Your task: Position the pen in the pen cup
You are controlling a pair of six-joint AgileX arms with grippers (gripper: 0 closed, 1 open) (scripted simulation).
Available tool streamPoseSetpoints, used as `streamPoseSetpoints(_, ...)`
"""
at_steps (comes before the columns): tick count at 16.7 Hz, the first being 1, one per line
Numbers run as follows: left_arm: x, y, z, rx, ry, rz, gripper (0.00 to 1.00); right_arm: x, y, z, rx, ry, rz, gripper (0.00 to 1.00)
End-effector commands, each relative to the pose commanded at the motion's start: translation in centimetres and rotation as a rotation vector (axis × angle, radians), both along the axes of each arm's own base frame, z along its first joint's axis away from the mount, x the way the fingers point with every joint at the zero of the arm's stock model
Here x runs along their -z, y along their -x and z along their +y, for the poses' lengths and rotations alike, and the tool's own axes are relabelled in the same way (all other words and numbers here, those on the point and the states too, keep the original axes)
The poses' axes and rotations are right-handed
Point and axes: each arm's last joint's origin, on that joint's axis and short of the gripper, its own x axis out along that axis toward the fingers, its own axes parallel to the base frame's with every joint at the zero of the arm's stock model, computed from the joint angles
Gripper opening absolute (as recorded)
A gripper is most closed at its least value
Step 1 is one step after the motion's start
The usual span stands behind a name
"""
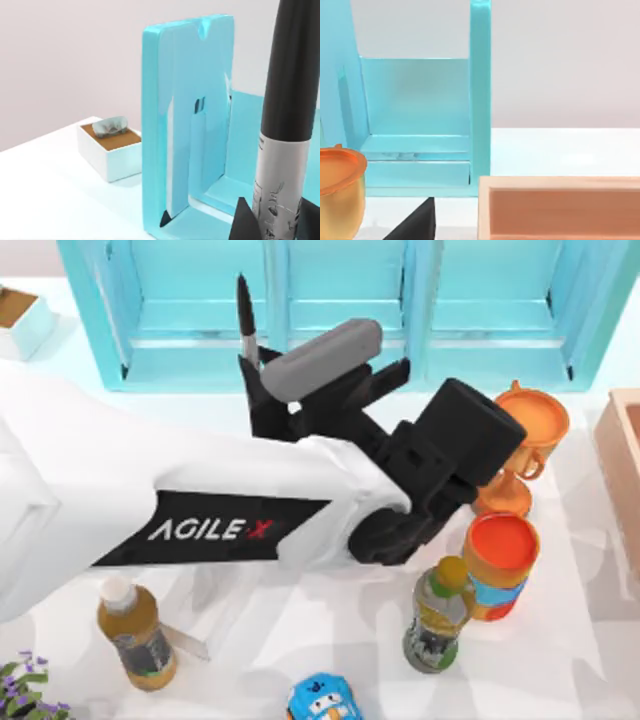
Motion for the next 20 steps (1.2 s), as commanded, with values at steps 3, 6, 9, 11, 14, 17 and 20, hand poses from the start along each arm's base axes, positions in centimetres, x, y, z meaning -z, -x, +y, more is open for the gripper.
streamPoseSetpoints(3, 0.0, 0.0, 0.0, 0.0, 0.0, 0.0, 0.15, 0.0, 0.0, 0.0, 0.0, 0.0, 0.0, 1.0)
streamPoseSetpoints(6, 0.0, 0.0, 0.0, 0.0, 0.0, 0.0, 0.38, 0.0, 0.0, 0.0, 0.0, 0.0, 0.0, 1.0)
streamPoseSetpoints(9, 0.0, 0.0, 0.0, 0.0, 0.0, 0.0, 0.6, 0.0, 0.0, 0.0, 0.0, 0.0, 0.0, 1.0)
streamPoseSetpoints(11, 0.0, 0.0, 0.0, 0.0, 0.0, 0.0, 0.75, 0.0, 0.0, 0.0, 0.0, 0.0, 0.0, 1.0)
streamPoseSetpoints(14, 0.0, 0.0, 0.0, 0.0, 0.0, 0.0, 0.98, 0.0, 0.0, 0.0, 0.0, 0.0, 0.0, 1.0)
streamPoseSetpoints(17, 0.0, 0.0, 0.0, 0.0, 0.0, 0.0, 1.0, 0.0, 0.0, 0.0, 0.0, 0.0, 0.0, 1.0)
streamPoseSetpoints(20, 0.0, 0.0, 0.0, 0.0, 0.0, 0.0, 1.0, 0.0, 0.0, 0.0, 0.0, 0.0, 0.0, 1.0)
